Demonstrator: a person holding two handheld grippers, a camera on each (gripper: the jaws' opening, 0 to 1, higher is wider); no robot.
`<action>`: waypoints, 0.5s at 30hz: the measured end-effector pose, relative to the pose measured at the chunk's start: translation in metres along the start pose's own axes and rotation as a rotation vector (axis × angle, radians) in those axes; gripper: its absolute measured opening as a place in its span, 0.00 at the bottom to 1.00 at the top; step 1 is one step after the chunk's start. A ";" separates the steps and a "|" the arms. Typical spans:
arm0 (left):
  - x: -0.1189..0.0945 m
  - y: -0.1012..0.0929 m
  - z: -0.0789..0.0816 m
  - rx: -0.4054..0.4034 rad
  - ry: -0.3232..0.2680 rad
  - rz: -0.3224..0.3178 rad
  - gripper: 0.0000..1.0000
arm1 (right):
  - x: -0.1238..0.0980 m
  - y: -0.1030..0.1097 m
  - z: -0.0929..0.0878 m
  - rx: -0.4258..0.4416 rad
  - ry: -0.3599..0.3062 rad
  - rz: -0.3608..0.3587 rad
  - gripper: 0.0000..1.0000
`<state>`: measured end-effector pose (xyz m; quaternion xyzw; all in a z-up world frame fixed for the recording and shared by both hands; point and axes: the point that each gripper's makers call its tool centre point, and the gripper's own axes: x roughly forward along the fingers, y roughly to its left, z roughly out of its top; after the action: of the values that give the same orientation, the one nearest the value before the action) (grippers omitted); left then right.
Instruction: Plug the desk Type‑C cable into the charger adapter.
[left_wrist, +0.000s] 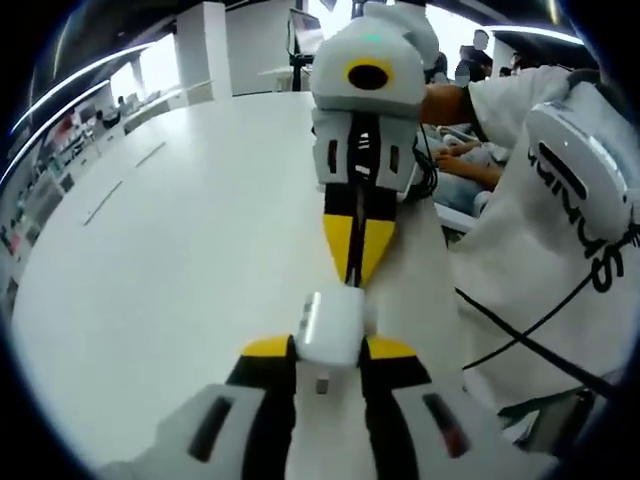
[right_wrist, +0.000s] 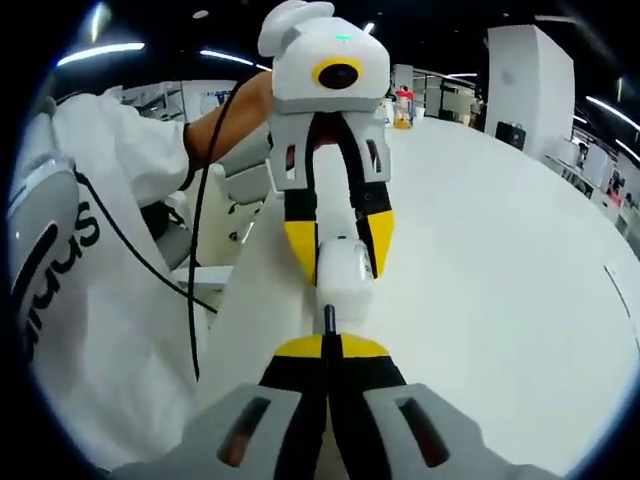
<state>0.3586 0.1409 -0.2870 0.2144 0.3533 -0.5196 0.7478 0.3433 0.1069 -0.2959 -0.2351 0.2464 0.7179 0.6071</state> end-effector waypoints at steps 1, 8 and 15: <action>0.001 0.000 0.001 -0.039 -0.014 0.001 0.22 | 0.001 -0.003 0.000 -0.006 0.005 -0.007 0.00; 0.004 -0.001 0.000 -0.043 -0.035 -0.007 0.23 | 0.000 -0.003 0.002 -0.023 0.008 -0.023 0.00; 0.005 0.001 0.003 -0.082 -0.055 0.003 0.25 | 0.000 -0.005 0.003 -0.100 -0.046 -0.063 0.03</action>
<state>0.3613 0.1364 -0.2892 0.1698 0.3534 -0.5095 0.7660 0.3480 0.1097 -0.2939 -0.2564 0.1889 0.7149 0.6225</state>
